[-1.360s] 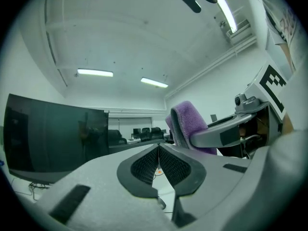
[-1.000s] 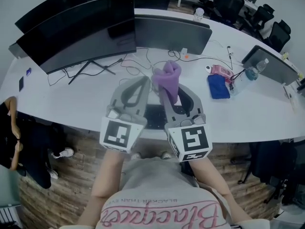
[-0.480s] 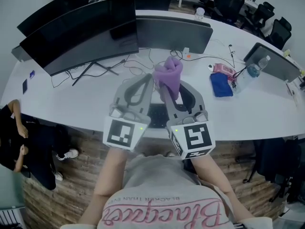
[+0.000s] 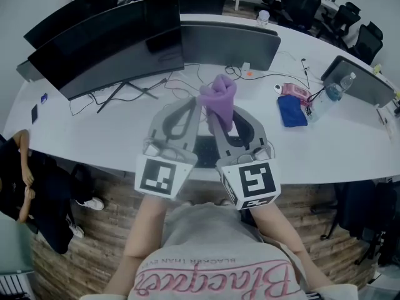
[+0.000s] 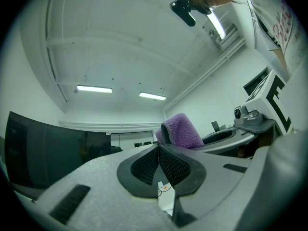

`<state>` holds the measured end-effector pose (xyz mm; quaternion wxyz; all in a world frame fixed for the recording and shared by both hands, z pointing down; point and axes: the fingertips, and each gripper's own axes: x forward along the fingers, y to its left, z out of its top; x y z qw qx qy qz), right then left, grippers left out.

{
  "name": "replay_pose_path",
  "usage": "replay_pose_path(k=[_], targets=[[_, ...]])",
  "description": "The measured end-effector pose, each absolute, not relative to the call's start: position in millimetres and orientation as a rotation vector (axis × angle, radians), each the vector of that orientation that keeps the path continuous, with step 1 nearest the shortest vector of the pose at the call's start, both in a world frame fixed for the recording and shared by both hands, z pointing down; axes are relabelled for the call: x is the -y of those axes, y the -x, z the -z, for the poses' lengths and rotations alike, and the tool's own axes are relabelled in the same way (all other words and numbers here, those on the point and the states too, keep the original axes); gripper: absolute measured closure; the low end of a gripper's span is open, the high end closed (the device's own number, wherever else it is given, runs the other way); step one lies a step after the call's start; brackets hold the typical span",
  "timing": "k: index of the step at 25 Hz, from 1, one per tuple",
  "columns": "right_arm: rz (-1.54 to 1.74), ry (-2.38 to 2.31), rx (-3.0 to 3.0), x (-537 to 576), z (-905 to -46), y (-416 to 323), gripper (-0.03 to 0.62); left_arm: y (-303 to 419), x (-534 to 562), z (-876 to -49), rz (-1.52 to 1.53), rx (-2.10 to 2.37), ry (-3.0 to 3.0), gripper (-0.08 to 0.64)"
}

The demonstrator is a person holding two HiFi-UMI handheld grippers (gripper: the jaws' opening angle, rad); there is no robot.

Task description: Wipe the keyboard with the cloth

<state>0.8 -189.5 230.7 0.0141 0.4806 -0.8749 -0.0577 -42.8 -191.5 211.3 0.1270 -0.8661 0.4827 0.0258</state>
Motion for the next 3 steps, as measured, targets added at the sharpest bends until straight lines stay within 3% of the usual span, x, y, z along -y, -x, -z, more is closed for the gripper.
replay_pose_path(k=[3], targets=[[0.183, -1.487, 2.726, 188.9, -230.1, 3.4, 0.502, 45.7, 190.9, -209.3, -0.080, -1.405, 2.518, 0.554]])
